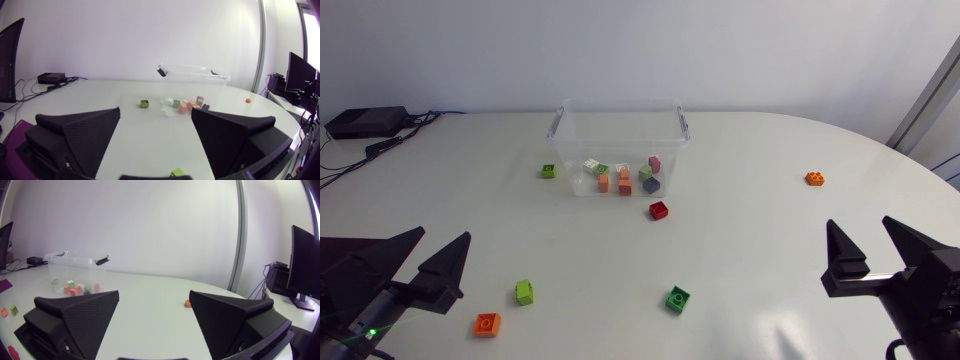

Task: Place the duplo bricks in the container

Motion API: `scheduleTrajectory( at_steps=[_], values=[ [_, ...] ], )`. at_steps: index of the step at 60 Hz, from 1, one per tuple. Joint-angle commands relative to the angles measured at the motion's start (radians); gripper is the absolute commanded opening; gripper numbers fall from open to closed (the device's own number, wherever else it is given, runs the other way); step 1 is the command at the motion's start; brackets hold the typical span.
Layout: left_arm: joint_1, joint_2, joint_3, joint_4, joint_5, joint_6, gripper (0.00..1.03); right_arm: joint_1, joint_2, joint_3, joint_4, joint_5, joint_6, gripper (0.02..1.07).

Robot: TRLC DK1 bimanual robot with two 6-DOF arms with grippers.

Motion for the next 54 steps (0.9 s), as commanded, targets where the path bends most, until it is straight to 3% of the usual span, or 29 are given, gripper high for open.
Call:
scheduleTrajectory(
  at_steps=[1, 21, 30, 34, 45, 48, 54],
  values=[
    [-0.009, -0.008, -0.011, -0.024, 0.001, -0.017, 0.99, 0.003, -0.007, -0.019, 0.000, -0.001, 0.017, 1.03],
    [0.007, -0.002, 0.006, -0.004, -0.005, -0.008, 0.99, 0.003, -0.007, 0.010, -0.017, 0.006, 0.019, 1.03],
    [-0.006, 0.118, 0.068, -0.001, -0.007, -0.009, 0.97, 0.012, 0.009, 0.076, -0.055, 0.023, 0.045, 1.03],
    [-0.007, 0.222, 0.136, -0.047, -0.004, -0.012, 0.97, 0.014, 0.076, 0.130, -0.061, 0.039, 0.050, 1.03],
    [-0.015, 0.598, 0.438, -0.398, -0.005, -0.006, 0.97, 0.009, 0.283, 0.272, -0.123, 0.057, 0.099, 1.03],
    [-0.039, 0.759, 0.550, -0.549, -0.005, 0.028, 0.98, 0.006, 0.323, 0.307, -0.156, 0.074, 0.113, 1.03],
    [-0.030, 0.958, 0.651, -0.720, 0.030, 0.100, 0.97, 0.006, 0.369, 0.358, -0.210, 0.088, 0.142, 1.03]
  ],
)
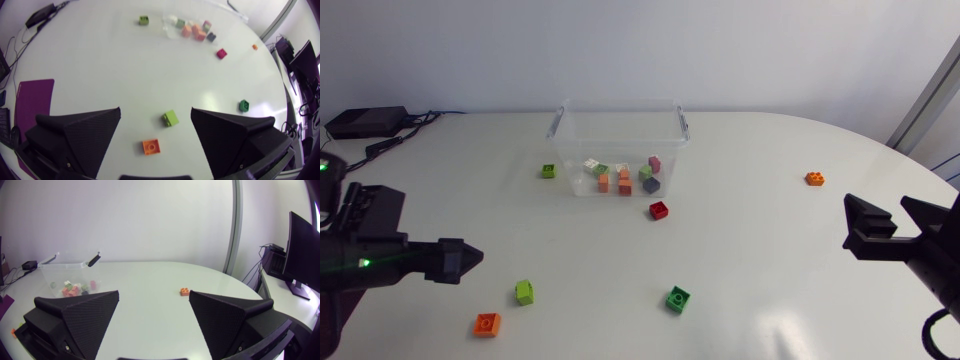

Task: Place the duplo bricks in the container

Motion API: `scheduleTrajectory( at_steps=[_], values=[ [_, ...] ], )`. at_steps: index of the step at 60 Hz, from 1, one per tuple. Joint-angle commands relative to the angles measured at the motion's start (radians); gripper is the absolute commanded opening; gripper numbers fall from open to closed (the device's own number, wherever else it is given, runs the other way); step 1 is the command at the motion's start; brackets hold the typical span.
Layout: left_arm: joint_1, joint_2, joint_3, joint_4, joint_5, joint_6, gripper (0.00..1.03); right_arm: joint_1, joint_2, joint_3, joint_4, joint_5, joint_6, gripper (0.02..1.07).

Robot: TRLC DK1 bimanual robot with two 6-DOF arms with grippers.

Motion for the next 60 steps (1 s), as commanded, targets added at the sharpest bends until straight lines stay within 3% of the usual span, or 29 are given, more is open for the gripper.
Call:
scheduleTrajectory(
  at_steps=[1, 13, 24, 44, 53, 60],
  values=[
    [-0.001, 0.156, 0.073, -0.107, 0.033, 0.046, 0.97, -0.001, 0.042, 0.057, -0.047, 0.023, 0.047, 1.03],
    [-0.076, 0.408, 0.116, -0.201, 0.037, 0.001, 0.97, -0.030, 0.184, 0.183, -0.197, 0.061, 0.054, 1.03],
    [-0.050, 0.635, 0.174, -0.257, 0.031, -0.005, 0.95, -0.071, 0.257, 0.244, -0.265, 0.060, 0.024, 1.03],
    [-0.069, 0.748, 0.142, -0.201, -0.056, -0.046, 0.91, -0.192, 0.393, 0.356, -0.324, 0.038, 0.051, 1.03],
    [-0.078, 0.816, 0.131, -0.153, -0.076, -0.065, 0.80, -0.217, 0.428, 0.356, -0.303, 0.034, 0.058, 1.03],
    [-0.098, 0.830, 0.117, -0.116, -0.076, -0.089, 0.59, -0.261, 0.450, 0.353, -0.277, 0.032, 0.057, 1.03]
  ],
)
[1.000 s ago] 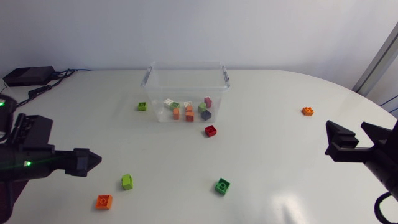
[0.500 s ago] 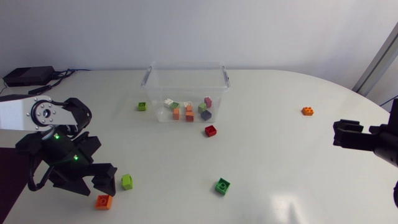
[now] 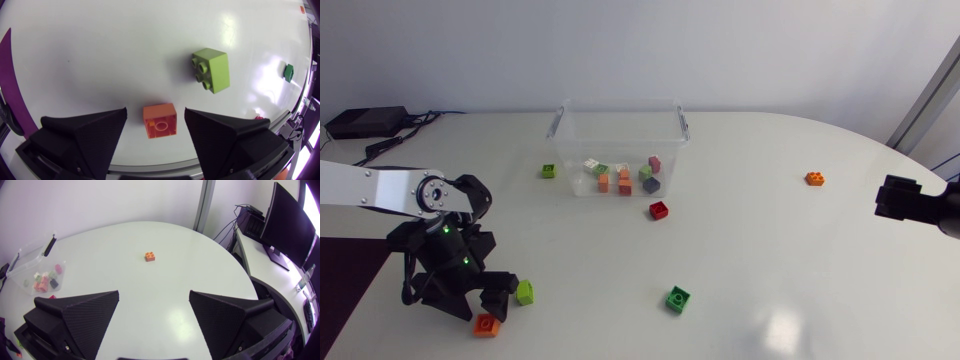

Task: Place the duplo bricks in the container

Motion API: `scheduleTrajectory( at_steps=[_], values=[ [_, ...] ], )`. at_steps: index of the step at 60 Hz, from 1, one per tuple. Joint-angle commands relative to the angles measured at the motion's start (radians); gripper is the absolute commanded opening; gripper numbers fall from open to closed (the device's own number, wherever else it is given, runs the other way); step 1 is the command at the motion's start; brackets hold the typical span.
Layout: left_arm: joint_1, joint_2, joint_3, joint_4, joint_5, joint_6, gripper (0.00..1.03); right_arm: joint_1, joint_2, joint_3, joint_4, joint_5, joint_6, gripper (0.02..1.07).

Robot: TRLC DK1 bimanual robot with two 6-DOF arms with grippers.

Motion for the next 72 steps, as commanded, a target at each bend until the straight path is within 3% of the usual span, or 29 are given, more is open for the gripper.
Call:
scheduleTrajectory(
  at_steps=[1, 4, 17, 26, 29, 32, 44, 49, 51, 62, 72],
  values=[
    [-0.011, 0.016, -0.028, 0.010, -0.007, -0.038, 0.56, -0.034, 0.023, 0.013, 0.023, 0.000, 0.024, 1.03],
    [-0.009, 0.013, -0.032, 0.015, -0.007, -0.040, 0.50, -0.059, 0.036, 0.018, 0.028, -0.003, 0.024, 1.03],
    [0.000, 0.007, -0.066, 0.030, -0.005, -0.033, 0.39, -0.091, 0.066, 0.014, 0.049, -0.040, 0.024, 1.03],
    [-0.017, -0.014, -0.080, 0.034, -0.005, -0.017, 0.27, -0.080, 0.091, 0.033, -0.023, -0.168, -0.003, 1.03],
    [-0.031, -0.049, -0.080, 0.036, -0.005, -0.003, 0.24, -0.063, 0.089, 0.045, -0.074, -0.287, -0.071, 1.03],
    [-0.032, -0.073, -0.077, 0.042, -0.005, 0.006, 0.24, -0.043, 0.083, 0.053, -0.107, -0.335, -0.095, 1.03],
    [-0.083, -0.191, -0.063, 0.088, -0.007, 0.020, 0.24, 0.236, 0.181, 0.122, -0.318, -0.341, -0.275, 1.03],
    [-0.100, -0.243, -0.040, 0.120, -0.043, 0.028, 0.24, 0.322, 0.224, 0.111, -0.334, -0.385, -0.338, 1.03],
    [-0.103, -0.261, -0.034, 0.134, -0.045, 0.037, 0.24, 0.379, 0.218, 0.076, -0.330, -0.413, -0.436, 1.03],
    [-0.129, -0.344, 0.038, 0.176, -0.045, 0.063, 0.24, 0.678, 0.372, 0.034, -0.203, -0.404, -0.416, 1.01],
    [-0.123, -0.375, 0.153, 0.258, -0.045, 0.082, 0.24, 0.800, 0.605, 0.034, -0.060, -0.324, -0.425, 1.01]
  ],
)
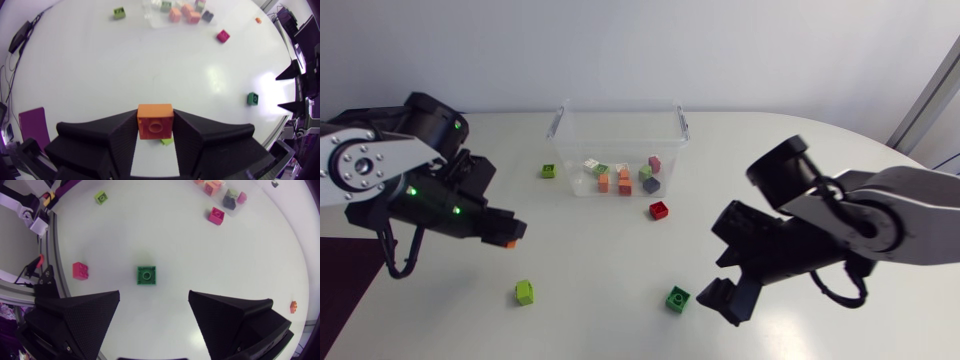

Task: Place the duplo bricks in the container

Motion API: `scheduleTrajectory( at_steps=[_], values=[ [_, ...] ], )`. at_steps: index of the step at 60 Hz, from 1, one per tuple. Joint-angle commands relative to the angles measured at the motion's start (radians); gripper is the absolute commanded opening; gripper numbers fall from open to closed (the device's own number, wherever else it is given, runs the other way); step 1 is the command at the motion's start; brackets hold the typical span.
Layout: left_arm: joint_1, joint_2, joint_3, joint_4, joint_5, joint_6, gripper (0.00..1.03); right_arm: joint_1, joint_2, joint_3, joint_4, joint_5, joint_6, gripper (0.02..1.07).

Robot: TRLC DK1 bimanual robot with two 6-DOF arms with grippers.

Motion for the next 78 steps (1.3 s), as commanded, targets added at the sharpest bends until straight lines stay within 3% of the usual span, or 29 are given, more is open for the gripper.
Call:
scheduleTrajectory(
  at_steps=[1, 9, 26, 33, 38, 45, 48, 56, 78],
  values=[
    [0.000, -0.026, 0.069, 0.049, 0.000, 0.026, 0.24, 0.039, 0.104, -0.027, 0.052, 0.039, -0.028, 1.01],
    [-0.006, -0.031, 0.132, 0.174, 0.002, 0.043, 0.24, 0.083, 0.198, -0.017, 0.121, 0.061, -0.035, 1.00],
    [-0.049, 0.141, 0.311, 0.267, 0.015, 0.031, 0.24, 0.160, 0.334, 0.012, 0.216, 0.150, -0.017, 1.00],
    [-0.059, 0.185, 0.353, 0.314, 0.023, 0.024, 0.24, 0.172, 0.359, 0.016, 0.256, 0.184, -0.011, 0.95],
    [-0.059, 0.211, 0.374, 0.339, 0.032, 0.023, 0.24, 0.177, 0.370, 0.027, 0.255, 0.188, -0.008, 0.85],
    [-0.057, 0.254, 0.417, 0.377, 0.040, 0.017, 0.24, 0.181, 0.385, 0.039, 0.253, 0.193, -0.003, 0.41],
    [-0.059, 0.273, 0.429, 0.389, 0.040, 0.015, 0.24, 0.183, 0.384, 0.039, 0.261, 0.193, -0.002, 0.28],
    [-0.062, 0.323, 0.462, 0.418, 0.040, 0.008, 0.25, 0.180, 0.385, 0.044, 0.243, 0.188, 0.006, 0.21],
    [-0.086, 0.532, 0.623, 0.463, 0.046, -0.032, 0.27, 0.097, 0.178, 0.142, 0.088, 0.130, 0.005, 0.21]
  ],
)
